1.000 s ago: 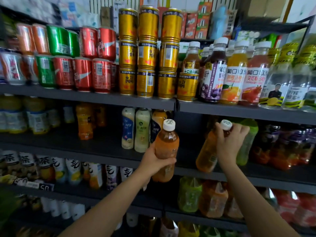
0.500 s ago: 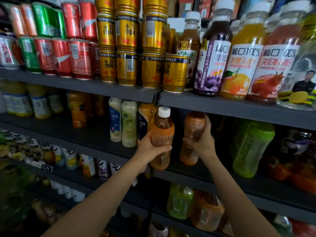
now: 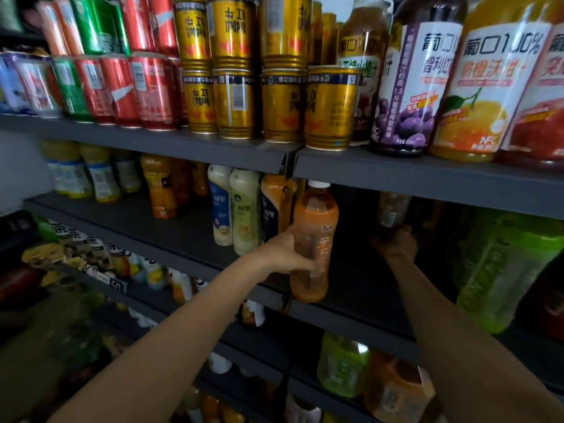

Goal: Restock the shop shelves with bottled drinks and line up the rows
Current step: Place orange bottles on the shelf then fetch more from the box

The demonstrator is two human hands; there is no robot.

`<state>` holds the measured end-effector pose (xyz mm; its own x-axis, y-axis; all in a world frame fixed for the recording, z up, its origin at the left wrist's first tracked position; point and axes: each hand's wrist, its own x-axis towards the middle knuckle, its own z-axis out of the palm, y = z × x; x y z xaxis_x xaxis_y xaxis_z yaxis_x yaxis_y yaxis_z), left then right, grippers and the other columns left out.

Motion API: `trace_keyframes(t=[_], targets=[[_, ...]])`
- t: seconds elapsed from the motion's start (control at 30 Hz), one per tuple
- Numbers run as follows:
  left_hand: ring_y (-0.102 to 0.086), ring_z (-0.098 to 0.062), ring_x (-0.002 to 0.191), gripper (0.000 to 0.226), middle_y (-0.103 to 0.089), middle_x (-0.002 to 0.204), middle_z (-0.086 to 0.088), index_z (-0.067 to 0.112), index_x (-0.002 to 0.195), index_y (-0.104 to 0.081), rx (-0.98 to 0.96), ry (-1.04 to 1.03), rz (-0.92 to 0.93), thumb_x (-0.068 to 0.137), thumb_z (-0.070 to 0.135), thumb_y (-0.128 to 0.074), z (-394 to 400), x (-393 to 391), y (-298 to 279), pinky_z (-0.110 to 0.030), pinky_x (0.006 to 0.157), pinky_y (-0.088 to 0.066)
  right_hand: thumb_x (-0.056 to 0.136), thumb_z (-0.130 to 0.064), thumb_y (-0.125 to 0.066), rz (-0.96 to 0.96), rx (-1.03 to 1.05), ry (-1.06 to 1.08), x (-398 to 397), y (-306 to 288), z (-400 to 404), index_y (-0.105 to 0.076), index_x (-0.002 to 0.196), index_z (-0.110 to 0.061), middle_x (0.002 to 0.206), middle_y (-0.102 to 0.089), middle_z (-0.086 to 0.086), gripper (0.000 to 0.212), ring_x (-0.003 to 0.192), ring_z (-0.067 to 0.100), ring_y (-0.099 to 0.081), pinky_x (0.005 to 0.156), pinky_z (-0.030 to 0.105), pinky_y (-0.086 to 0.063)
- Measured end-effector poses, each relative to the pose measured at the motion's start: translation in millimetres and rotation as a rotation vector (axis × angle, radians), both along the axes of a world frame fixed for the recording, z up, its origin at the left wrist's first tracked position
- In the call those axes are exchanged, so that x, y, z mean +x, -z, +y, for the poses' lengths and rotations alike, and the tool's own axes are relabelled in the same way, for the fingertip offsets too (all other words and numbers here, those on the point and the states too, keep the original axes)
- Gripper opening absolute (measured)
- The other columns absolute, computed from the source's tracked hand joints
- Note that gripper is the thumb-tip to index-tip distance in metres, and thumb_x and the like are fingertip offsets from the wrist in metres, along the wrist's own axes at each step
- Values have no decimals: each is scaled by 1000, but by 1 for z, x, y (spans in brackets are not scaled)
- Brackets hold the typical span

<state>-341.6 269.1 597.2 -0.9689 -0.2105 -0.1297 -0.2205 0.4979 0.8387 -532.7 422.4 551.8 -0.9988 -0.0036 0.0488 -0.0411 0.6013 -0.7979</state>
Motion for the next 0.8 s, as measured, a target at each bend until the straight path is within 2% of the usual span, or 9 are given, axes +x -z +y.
trace_keyframes(t=[0.1,0.23,0.33,0.4,0.5,0.63,0.73,0.8], targets=[[-55,-13,113,75,-60,122,4,24,127,-48,-61,-3,4,62,34,-82,0,-5,7,-37,103,-42,84,-31,-66,25,-51,-4,0,4,7,-37,131,2,135,-43,26,64,121,41,-46,99,41,-38],[-51,-14,119,64,-56,127,3,23,127,-47,-69,-50,84,72,30,-78,27,-23,5,-23,95,-39,87,-9,-59,154,-78,-59,29,13,28,-45,126,0,129,-51,22,42,118,37,-50,95,37,-41],[-47,-20,124,67,-51,134,-3,17,132,-43,-140,-93,133,75,34,-75,55,-47,6,-27,94,-39,85,-1,-56,202,-136,-100,53,16,43,-45,126,1,123,-56,21,42,115,36,-52,94,37,-41],[-47,-22,124,67,-51,133,-6,14,132,-43,-162,-125,160,75,34,-74,70,-65,9,-31,96,-41,84,3,-55,206,-185,-109,58,21,51,-46,124,1,118,-58,20,41,110,36,-55,96,45,-44],[-53,-24,117,63,-57,126,-10,11,126,-46,-137,-186,220,74,32,-76,85,-91,12,-32,90,-44,82,12,-51,136,-333,-96,59,27,58,-45,122,-2,106,-55,13,43,104,39,-58,92,55,-47],[-56,-26,110,52,-59,114,-10,6,115,-50,-58,-204,184,76,30,-74,95,-112,18,-32,85,-46,85,11,-49,-15,-440,-112,59,28,56,-40,126,-9,110,-51,8,46,110,33,-57,95,51,-47],[-57,-26,108,39,-56,119,-11,7,117,-51,-46,-155,133,83,19,-67,80,-102,24,-34,90,-48,84,4,-54,-9,-399,-84,65,26,49,-43,121,-13,109,-54,5,43,108,29,-58,93,51,-49],[-58,-24,106,31,-56,119,-10,9,115,-53,-38,-179,186,86,12,-62,59,-76,34,-32,89,-48,83,7,-50,22,-408,-59,80,24,36,-45,119,-11,106,-55,7,40,104,30,-60,91,50,-50]])
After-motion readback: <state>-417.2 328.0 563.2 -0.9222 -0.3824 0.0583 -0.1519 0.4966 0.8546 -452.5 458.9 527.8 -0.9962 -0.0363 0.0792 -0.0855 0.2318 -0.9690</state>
